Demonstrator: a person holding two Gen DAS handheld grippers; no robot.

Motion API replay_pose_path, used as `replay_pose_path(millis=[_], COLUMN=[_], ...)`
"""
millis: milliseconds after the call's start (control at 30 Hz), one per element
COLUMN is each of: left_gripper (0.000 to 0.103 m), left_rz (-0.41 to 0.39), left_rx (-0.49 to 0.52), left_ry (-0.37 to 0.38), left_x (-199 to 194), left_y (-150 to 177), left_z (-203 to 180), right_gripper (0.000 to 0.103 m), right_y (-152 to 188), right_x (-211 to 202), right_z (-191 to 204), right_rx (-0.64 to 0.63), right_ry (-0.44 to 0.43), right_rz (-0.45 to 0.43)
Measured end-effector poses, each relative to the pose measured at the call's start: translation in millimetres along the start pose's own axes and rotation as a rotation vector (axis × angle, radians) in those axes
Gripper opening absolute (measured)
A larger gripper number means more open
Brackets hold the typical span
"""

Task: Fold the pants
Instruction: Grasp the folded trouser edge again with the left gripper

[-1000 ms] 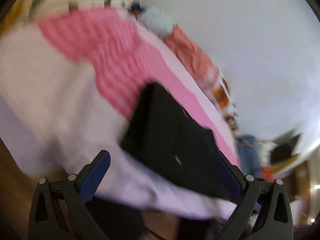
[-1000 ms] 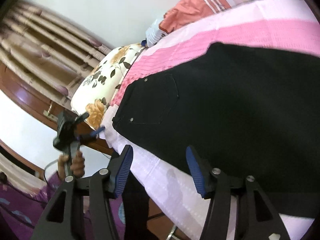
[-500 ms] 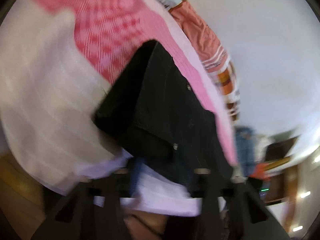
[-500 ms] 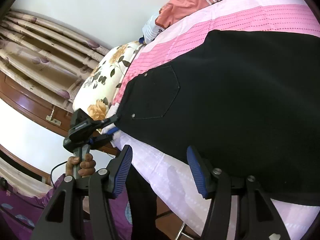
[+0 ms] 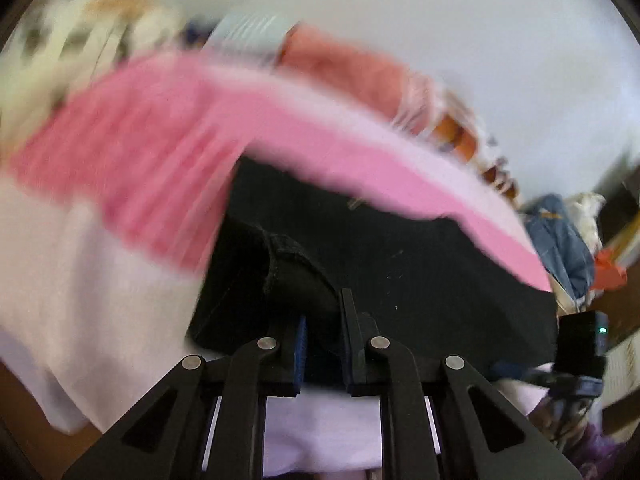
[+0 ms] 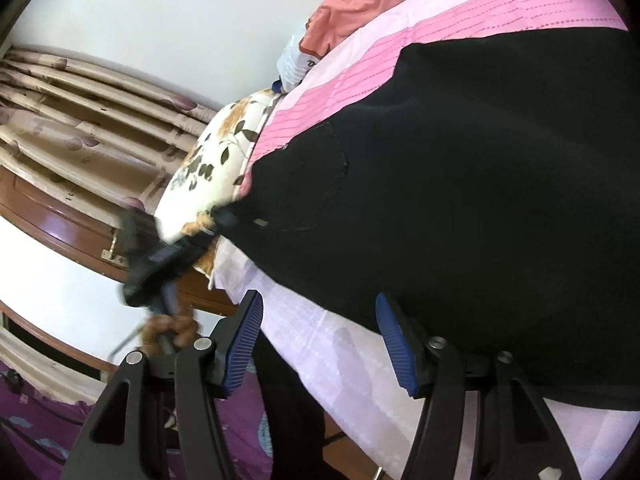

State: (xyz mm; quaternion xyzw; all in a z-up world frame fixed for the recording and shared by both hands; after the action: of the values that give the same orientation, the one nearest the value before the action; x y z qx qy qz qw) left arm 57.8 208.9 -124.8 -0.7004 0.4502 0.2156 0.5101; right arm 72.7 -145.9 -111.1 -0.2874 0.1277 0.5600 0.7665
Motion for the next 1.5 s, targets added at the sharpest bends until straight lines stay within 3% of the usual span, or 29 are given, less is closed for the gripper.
replay_pose_path(millis=[100,200,300,400,533,667,733,800,867,967,1000,1067,1100,1133,1167,1233,1300,1333,1433,1467,1500], left_gripper=[0.017,0.017,0.017,0.018,0.018,0.019,0.019,0.019,0.019,0.019,0.019,0.019,0.02,0.02,0.021,0.022,0.026,0.038,0.042,0.042,0.042], left_rz=[0.0,0.008,0.008,0.001,-0.008,-0.03,-0.034,-0.041,-0.047,-0.049,-0.05,-0.048,-0.046,-0.044,-0.04,-0.03,-0.037,-0.048,-0.123,-0.157,-0.208], left_rx=[-0.101,-0.059,-0.093,-0.058,-0.082,-0.109,-0.111,-0.11,-0.118,-0.114,-0.118,-0.134,-0.154,-0.186,-0.222,-0.265,-0.225,-0.179,-0.067,-0.069,-0.076], left_ry=[0.069,0.021,0.042,0.02,0.047,0.075,0.079,0.076,0.079,0.071,0.071,0.084,0.098,0.109,0.124,0.129,0.073,0.015,-0.243,-0.28,-0.253], left_x=[6.5,7.9,7.9,9.9,8.8,8.5,8.7,8.3,8.9,8.3,8.0,7.6,7.0,6.2,5.5,1.5,-8.0,-15.2,-46.4,-58.7,-71.6], left_y=[17.5,12.9,6.7,12.4,13.9,17.6,18.0,18.4,19.0,19.7,19.9,19.6,19.3,19.4,19.5,19.3,15.7,12.5,2.7,-0.1,-1.7], left_z=[26.6,16.8,20.1,22.0,26.3,31.2,31.2,30.2,30.3,29.5,29.6,31.8,34.4,37.6,40.8,40.8,33.3,26.9,11.9,9.7,6.6], right_gripper=[0.057,0.057,0.057,0.058,0.058,0.058,0.053,0.034,0.028,0.021,0.018,0.0,0.0,0.0,0.0,0.0,0.0,0.0,0.0,0.0,0.0], right_y=[3.0,4.1,3.7,0.6,-21.6,-60.9,-80.4,-91.6,-98.6,-104.5,-110.6,-131.2,-138.9,-143.2,-143.7,-137.6,-137.1,-139.6,-136.5,-137.9,-137.7], right_x=[2.8,5.1,2.6,-1.7,4.7,45.8,81.5,119.7,163.1,216.0,226.3,239.1,248.0,255.3,252.7,251.3,249.4,249.4,248.4,250.2,250.3], right_z=[2.9,4.2,4.2,8.5,46.1,93.7,114.8,132.7,141.0,141.1,136.3,115.8,102.0,85.6,83.0,91.2,89.4,87.8,90.1,90.0,90.2], right_rx=[-0.016,-0.023,-0.015,-0.006,-0.107,-0.213,-0.259,-0.322,-0.336,-0.391,-0.366,-0.27,-0.213,-0.126,-0.111,-0.182,-0.175,-0.163,-0.187,-0.186,-0.183], right_ry=[-0.002,0.001,-0.006,-0.03,-0.109,-0.168,-0.198,-0.162,-0.162,-0.073,-0.067,-0.023,0.011,-0.027,-0.055,-0.01,-0.02,-0.033,-0.022,-0.02,-0.026], right_rz=[0.022,0.036,0.034,0.026,0.046,0.093,0.139,0.187,0.279,0.347,0.345,0.309,0.317,0.343,0.328,0.317,0.317,0.32,0.307,0.306,0.309])
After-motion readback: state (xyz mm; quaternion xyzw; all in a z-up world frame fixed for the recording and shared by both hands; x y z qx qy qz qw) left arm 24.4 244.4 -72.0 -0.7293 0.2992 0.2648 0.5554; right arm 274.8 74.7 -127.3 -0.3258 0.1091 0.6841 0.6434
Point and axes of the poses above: each gripper's, at about its wrist camera, not at the fingertips, and x roughly the way its jaws point, z to its left, y to its underside, the point moved 1 cm from there along x, roughly the way its jaws point, and after that the axes turned 8 degrees about x, right-handed, at the moved point
